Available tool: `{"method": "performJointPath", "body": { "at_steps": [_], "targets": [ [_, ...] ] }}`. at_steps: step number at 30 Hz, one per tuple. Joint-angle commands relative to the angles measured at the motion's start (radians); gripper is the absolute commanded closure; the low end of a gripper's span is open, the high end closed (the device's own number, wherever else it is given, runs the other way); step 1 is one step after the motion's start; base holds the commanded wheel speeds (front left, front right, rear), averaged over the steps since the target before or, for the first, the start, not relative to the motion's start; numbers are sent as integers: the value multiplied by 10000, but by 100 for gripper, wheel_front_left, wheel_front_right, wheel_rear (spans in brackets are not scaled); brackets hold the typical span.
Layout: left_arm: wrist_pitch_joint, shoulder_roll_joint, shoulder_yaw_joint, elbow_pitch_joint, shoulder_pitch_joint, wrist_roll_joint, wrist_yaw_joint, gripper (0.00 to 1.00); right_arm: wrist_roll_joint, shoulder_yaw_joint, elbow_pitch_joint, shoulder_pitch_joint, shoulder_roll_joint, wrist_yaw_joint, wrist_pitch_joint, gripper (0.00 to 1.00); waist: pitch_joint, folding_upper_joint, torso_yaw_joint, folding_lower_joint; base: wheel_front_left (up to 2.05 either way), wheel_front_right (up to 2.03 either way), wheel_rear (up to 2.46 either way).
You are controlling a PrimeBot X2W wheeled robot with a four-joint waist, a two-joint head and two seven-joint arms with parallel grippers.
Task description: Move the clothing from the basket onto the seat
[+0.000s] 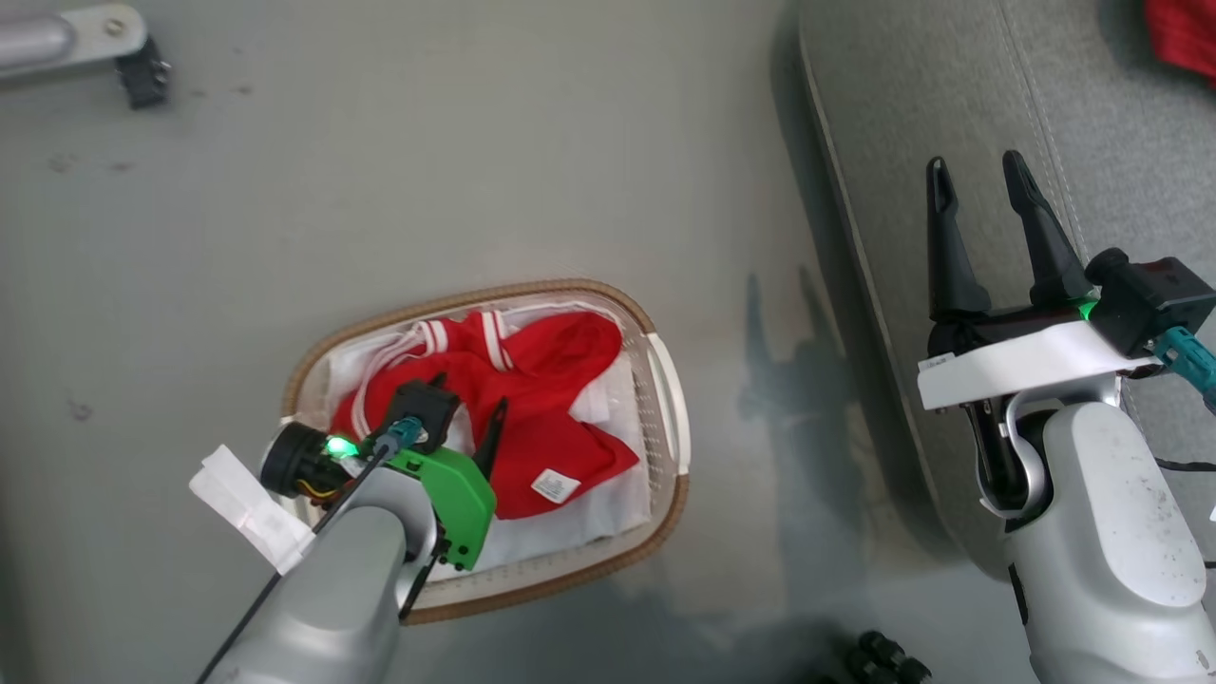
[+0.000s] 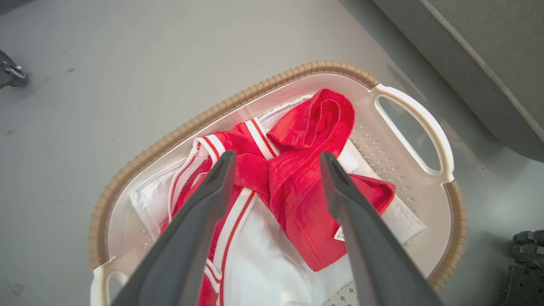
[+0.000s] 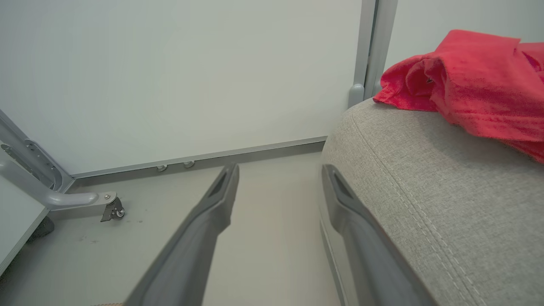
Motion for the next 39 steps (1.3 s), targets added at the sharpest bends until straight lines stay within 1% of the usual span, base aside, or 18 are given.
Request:
{"method": "performJointPath", "body": {
  "at_steps": [1,5,12,19,22,24,25,26,27,28,33,39],
  "targets": [
    [42,190,-110,216,-330,-131,-24,0,137,46,-79,-157,-12,-14,-16,0,1270,0,-1120,-1,0,0,0],
    [183,408,-499,876,-741,-203,-25,0,406,192,-158,-285,-7,-14,-16,0,1686,0,-1363,-1,0,0,0],
    [354,669,-807,1706,-1364,-395,-26,0,763,423,-262,-481,-10,-14,-16,0,2281,0,-1648,-1,0,0,0],
    [270,787,-902,2198,-1884,-407,-26,0,946,494,-329,-671,-10,-14,-16,0,2688,0,-1772,-1,0,0,0],
    [292,650,-954,2288,-1947,-500,-27,0,959,520,-286,-691,-12,-14,-16,0,2747,0,-1777,-1,0,0,0],
    [358,543,-1037,2331,-1931,-607,-27,29,960,538,-252,-712,-12,-14,-16,0,2744,0,-1761,-1,0,0,0],
    [363,500,-1096,2345,-1907,-669,-27,56,950,566,-216,-719,-12,-14,-16,0,2730,0,-1748,-1,0,0,0],
    [363,469,-1149,2346,-1880,-719,-27,65,939,586,-195,-724,-12,-14,-16,0,2711,0,-1738,-1,0,0,0],
    [356,420,-1217,2327,-1837,-773,-27,84,915,591,-167,-721,-13,-14,-16,0,2675,0,-1718,-1,0,0,0],
    [336,380,-1281,2298,-1792,-813,-27,99,892,591,-136,-715,-18,-14,-16,0,2635,0,-1699,-1,0,0,0],
    [110,197,-1615,2021,-1532,-1173,-27,100,696,518,11,-617,-16,-14,-16,0,2236,0,-1518,-1,0,0,0],
    [-179,174,-2092,1383,-1152,-1638,-27,100,255,387,200,-369,-18,-14,-16,0,1410,0,-1112,-1,0,0,0]
  ]
}}
